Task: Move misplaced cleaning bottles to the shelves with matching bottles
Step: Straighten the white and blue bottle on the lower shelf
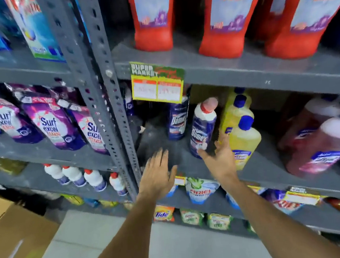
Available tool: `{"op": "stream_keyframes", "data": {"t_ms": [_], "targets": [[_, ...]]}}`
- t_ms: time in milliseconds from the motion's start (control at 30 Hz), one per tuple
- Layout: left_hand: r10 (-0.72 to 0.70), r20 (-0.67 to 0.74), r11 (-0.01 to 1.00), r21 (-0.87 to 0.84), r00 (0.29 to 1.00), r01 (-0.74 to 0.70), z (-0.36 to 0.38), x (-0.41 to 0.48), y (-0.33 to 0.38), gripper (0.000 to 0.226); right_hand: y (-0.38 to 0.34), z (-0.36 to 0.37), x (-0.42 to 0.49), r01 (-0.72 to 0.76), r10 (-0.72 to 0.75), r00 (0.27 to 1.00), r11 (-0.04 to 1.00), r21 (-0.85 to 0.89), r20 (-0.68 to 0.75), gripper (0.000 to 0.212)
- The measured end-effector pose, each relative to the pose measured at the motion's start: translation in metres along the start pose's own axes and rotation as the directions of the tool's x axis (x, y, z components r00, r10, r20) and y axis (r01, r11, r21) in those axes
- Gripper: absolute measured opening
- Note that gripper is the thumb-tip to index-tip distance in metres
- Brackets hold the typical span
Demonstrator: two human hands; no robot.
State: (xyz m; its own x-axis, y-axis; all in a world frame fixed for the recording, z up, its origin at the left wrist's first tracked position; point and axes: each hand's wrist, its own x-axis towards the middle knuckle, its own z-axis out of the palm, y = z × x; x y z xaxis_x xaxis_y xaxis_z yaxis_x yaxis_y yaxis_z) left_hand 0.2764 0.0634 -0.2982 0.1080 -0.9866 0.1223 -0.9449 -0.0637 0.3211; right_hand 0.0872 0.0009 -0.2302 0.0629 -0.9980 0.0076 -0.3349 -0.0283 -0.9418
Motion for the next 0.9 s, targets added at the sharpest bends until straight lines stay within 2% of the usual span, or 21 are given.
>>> {"op": "stream_keyframes", "data": {"t_ms": [100, 200, 367, 500, 767, 900], "targets": [[-0.007, 0.116, 0.999, 0.054, 0.993, 0.001, 0.018, 0.009, -0.007, 0.071, 0.018, 0.011, 0.019, -0.019, 0.019, 1.0, 1.0, 0.013, -0.007, 0.091], [-0.037, 0.166, 0.994, 0.109, 0.985, 0.019, 0.034, 0.014, -0.019, 0.077, 0.023, 0.02, 0.031, -0.046, 0.046, 0.999, 0.999, 0.001, -0.006, 0.086], [-0.015, 0.062, 0.989, 0.146, 0.998, 0.006, 0.053, 0.007, -0.026, 0.075, 0.024, 0.03, 0.044, -0.125, 0.126, 0.992, 0.99, -0.057, 0.001, 0.076], [-0.037, 0.053, 0.99, 0.141, 0.998, 0.03, 0.057, 0.008, -0.028, 0.073, 0.032, 0.031, 0.052, -0.12, 0.117, 0.993, 0.989, -0.088, -0.033, 0.068], [-0.1, 0.015, 0.987, 0.128, 0.995, 0.097, 0.057, 0.005, -0.023, 0.076, 0.035, 0.035, 0.046, -0.057, 0.089, 0.97, 0.988, -0.145, 0.228, 0.065], [-0.113, 0.0, 0.986, 0.121, 0.994, 0.113, 0.055, 0.004, -0.024, 0.079, 0.034, 0.044, 0.05, -0.049, 0.09, 0.961, 0.986, -0.157, 0.263, 0.066]]}}
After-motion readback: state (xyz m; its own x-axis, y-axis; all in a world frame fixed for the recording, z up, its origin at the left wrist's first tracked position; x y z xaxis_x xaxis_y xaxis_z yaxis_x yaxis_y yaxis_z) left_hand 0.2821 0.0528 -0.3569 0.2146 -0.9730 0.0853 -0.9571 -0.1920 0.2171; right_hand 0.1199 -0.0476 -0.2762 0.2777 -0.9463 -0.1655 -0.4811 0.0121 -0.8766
